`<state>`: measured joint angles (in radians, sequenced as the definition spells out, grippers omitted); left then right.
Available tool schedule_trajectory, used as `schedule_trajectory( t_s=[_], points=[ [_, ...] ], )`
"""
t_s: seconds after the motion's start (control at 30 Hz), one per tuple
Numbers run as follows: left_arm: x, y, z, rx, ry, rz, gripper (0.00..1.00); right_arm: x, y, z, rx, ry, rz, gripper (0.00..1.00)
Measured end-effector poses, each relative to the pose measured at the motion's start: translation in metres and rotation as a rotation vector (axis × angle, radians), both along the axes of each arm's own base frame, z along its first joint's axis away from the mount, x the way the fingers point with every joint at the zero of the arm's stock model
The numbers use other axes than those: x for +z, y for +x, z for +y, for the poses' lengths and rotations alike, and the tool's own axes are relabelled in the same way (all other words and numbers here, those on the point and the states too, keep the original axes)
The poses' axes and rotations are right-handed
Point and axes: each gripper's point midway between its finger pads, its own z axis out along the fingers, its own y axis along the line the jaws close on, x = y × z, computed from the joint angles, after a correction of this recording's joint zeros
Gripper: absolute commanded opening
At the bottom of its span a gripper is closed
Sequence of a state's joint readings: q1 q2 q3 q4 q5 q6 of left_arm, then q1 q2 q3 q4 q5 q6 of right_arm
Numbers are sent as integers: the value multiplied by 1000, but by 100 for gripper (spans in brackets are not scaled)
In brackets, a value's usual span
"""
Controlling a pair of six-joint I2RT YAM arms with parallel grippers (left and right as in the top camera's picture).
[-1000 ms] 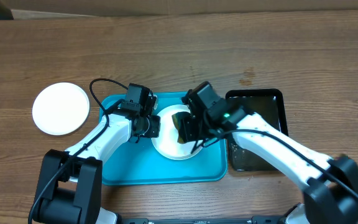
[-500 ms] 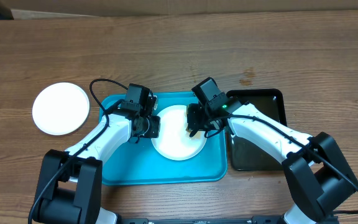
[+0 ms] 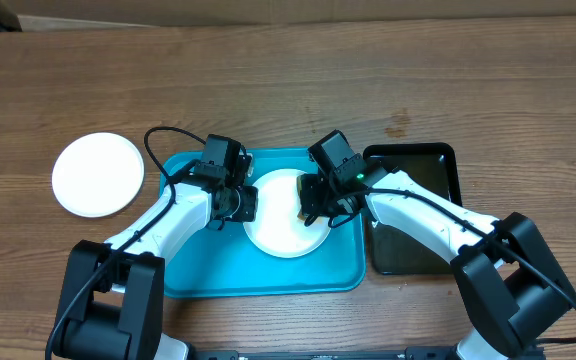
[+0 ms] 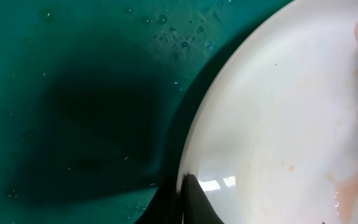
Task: Clean dirty plates on tray and stack at the side
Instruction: 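Scrub the white plate again with the sponge in right gripper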
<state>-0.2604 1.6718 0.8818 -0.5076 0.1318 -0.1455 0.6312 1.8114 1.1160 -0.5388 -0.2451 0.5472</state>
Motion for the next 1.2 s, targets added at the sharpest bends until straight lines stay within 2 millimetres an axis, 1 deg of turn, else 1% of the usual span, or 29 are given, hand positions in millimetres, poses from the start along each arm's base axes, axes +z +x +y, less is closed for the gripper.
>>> schedule_trajectory(
  t_s=[0.13,0.3,0.4,0.6,0.77,1.0,1.2],
  points=[
    [0,0,0,0,0,0,4,-2,-1,0,2,1,1,4],
    [0,0,0,0,0,0,4,-14,-5,-3,1,-2,-10,4],
    [0,0,0,0,0,0,4,-18,-5,-3,-1,7,-23,4],
    [0,0,0,0,0,0,4,-18,3,-4,-13,-1,-60,4],
    [0,0,0,0,0,0,4,-14,12,-1,-21,12,-104,4],
    [0,0,0,0,0,0,4,-13,14,0,-24,13,-117,4],
    [0,0,0,0,0,0,4,-8,22,7,-23,47,-153,4]
  ],
)
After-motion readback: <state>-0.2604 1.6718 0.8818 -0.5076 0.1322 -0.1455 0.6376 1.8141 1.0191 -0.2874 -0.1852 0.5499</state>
